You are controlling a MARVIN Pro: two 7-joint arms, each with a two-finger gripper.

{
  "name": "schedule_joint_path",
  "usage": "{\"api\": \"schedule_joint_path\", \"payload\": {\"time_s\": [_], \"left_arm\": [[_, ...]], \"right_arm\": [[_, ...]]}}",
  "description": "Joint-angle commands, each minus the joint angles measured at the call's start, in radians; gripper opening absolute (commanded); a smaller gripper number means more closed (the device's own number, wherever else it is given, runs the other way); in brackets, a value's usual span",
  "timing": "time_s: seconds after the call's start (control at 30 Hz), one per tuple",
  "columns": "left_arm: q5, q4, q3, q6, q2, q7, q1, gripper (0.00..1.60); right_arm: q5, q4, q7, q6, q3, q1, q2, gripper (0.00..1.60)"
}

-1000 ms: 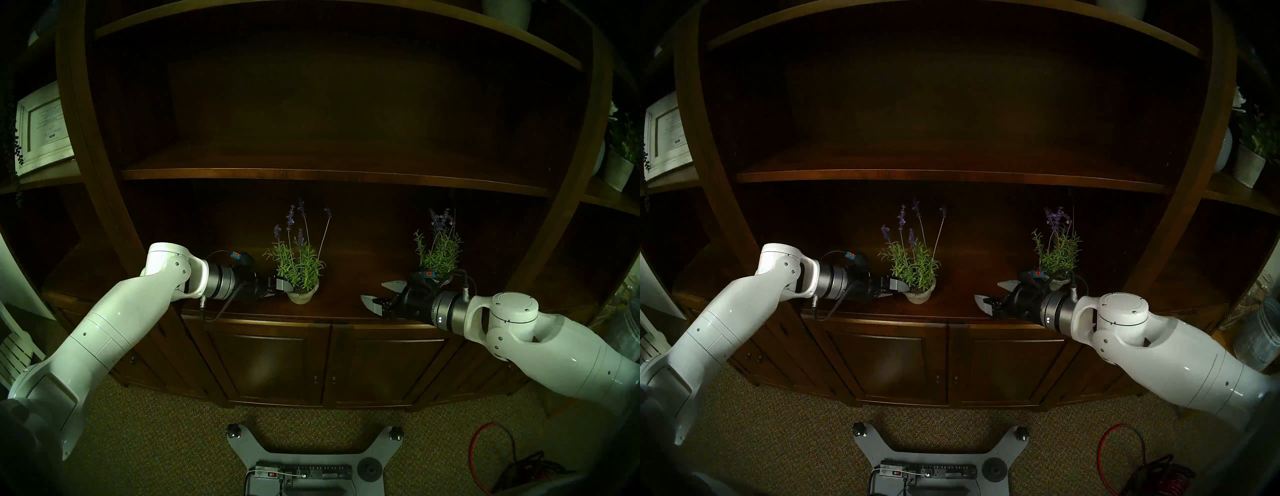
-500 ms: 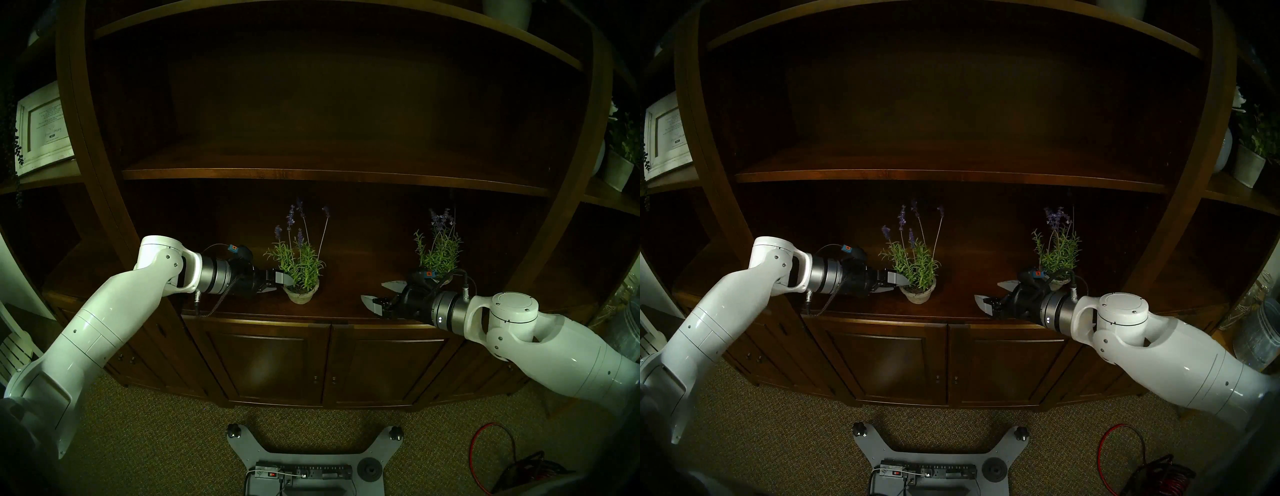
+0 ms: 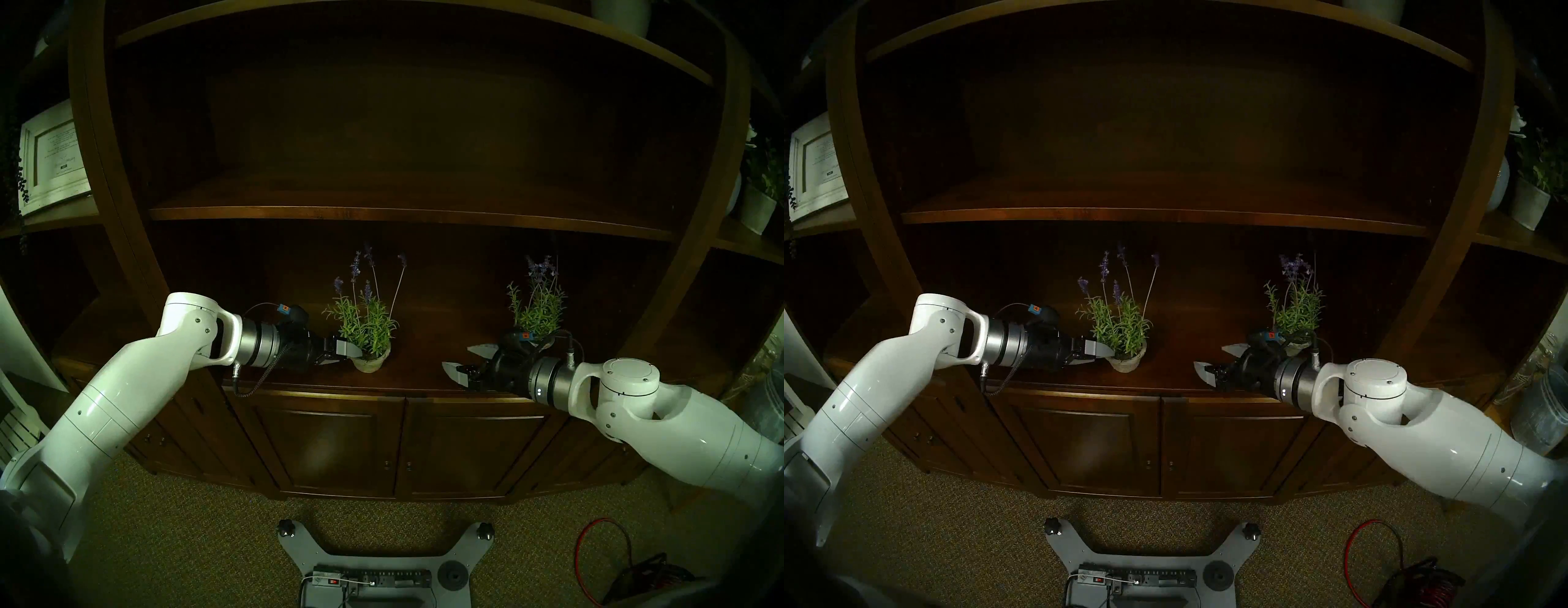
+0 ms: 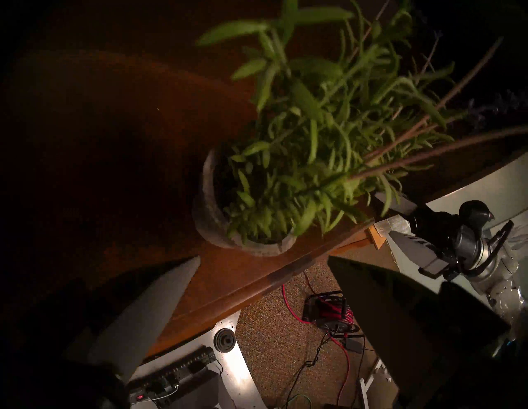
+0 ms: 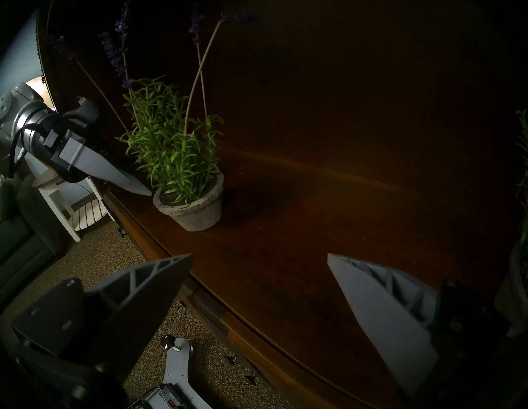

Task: Place the fake decorative plant upright

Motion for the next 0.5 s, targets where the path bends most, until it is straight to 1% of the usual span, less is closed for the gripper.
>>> {"api": "schedule_joint_path", "payload": {"time_s": [0.0, 0.13, 0.17, 0.2, 0.23, 0.3, 0.33, 0.37, 0.4, 0.43, 0.47], "left_arm": [[-0.011, -0.075, -0.046, -0.021, 0.059, -0.022, 0.037, 1.60], [-0.004, -0.149, -0.081, -0.047, 0.132, -0.034, 0.111, 1.60], [0.000, -0.154, -0.095, -0.044, 0.141, -0.043, 0.124, 1.60], [-0.002, -0.180, -0.113, -0.051, 0.162, -0.041, 0.150, 1.60], [0.004, -0.180, -0.132, -0.040, 0.160, -0.048, 0.159, 1.60], [0.002, -0.226, -0.166, -0.045, 0.200, -0.055, 0.201, 1.60], [0.002, -0.257, -0.177, -0.047, 0.229, -0.060, 0.225, 1.60], [0.013, -0.248, -0.191, -0.035, 0.217, -0.067, 0.234, 1.60], [0.034, -0.267, -0.189, -0.034, 0.233, -0.060, 0.251, 1.60], [0.034, -0.267, -0.189, -0.034, 0.233, -0.060, 0.251, 1.60], [0.051, -0.321, -0.177, -0.044, 0.284, -0.045, 0.284, 1.60]], "right_arm": [[0.002, -0.013, -0.002, -0.015, 0.023, 0.020, 0.000, 1.60], [0.002, -0.012, -0.002, -0.014, 0.022, 0.021, -0.001, 1.60], [0.002, -0.012, -0.002, -0.013, 0.022, 0.021, -0.001, 1.60], [0.001, -0.012, -0.001, -0.013, 0.022, 0.021, -0.001, 1.60], [0.001, -0.012, -0.001, -0.012, 0.022, 0.021, -0.001, 1.60], [0.001, -0.012, -0.001, -0.011, 0.021, 0.022, -0.001, 1.60], [0.001, -0.011, -0.001, -0.011, 0.021, 0.022, -0.001, 1.60], [0.001, -0.011, -0.001, -0.011, 0.021, 0.022, -0.001, 1.60], [0.001, -0.011, -0.001, -0.010, 0.020, 0.022, -0.001, 1.60], [0.001, -0.011, -0.001, -0.010, 0.020, 0.022, -0.001, 1.60], [0.001, -0.010, -0.001, -0.009, 0.019, 0.021, -0.001, 1.60]]}}
